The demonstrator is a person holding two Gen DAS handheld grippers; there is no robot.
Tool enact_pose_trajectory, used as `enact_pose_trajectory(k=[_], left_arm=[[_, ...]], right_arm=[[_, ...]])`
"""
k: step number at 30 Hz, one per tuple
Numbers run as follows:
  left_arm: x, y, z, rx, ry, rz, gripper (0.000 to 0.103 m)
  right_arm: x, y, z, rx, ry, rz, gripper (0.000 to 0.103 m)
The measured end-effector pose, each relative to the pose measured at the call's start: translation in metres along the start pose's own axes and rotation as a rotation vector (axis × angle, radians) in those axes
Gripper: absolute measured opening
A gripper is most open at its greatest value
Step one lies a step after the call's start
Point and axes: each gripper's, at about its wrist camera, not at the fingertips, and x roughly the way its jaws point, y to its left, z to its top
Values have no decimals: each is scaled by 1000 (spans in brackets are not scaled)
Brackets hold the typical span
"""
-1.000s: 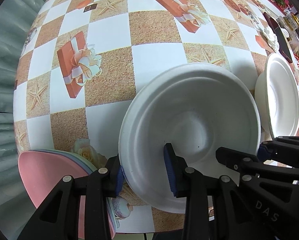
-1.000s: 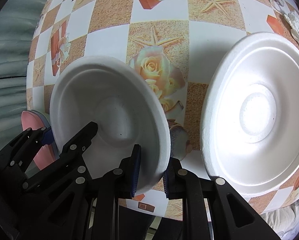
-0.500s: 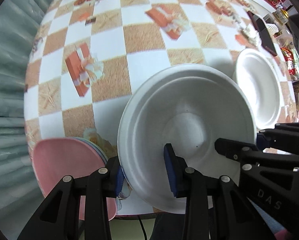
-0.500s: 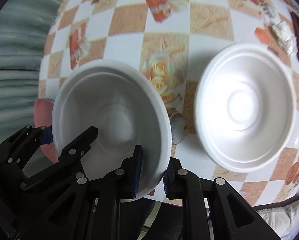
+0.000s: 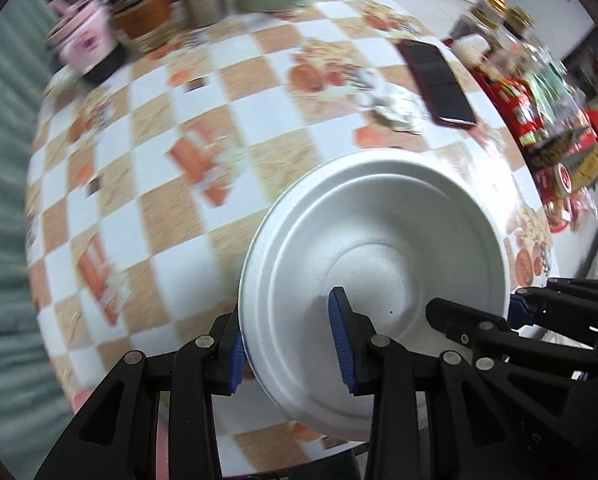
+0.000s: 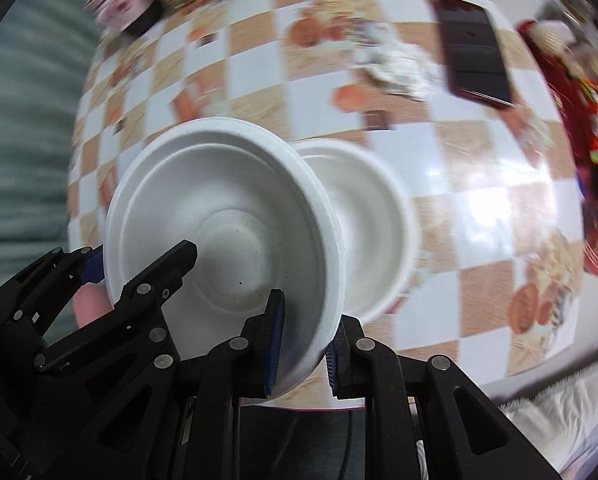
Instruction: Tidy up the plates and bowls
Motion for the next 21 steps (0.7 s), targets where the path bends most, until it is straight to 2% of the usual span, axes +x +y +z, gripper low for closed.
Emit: enact_pose_trajectory(k=[7, 12, 14, 19, 21], left_arm=[[25, -31, 13, 63, 51, -11, 39], [38, -28, 14, 46, 79, -13, 40], [36, -27, 15, 49, 55, -10, 40], [38, -18, 16, 16, 51, -4, 45], [34, -10, 15, -7, 41, -18, 53]], right_arm=[[5, -38, 9, 93, -2, -27, 21], [18, -39, 18, 89, 18, -25, 21], [20, -35, 20, 69, 15, -43, 21], [20, -40, 23, 74, 12, -30, 21], [17, -42, 23, 76, 2, -42, 21]])
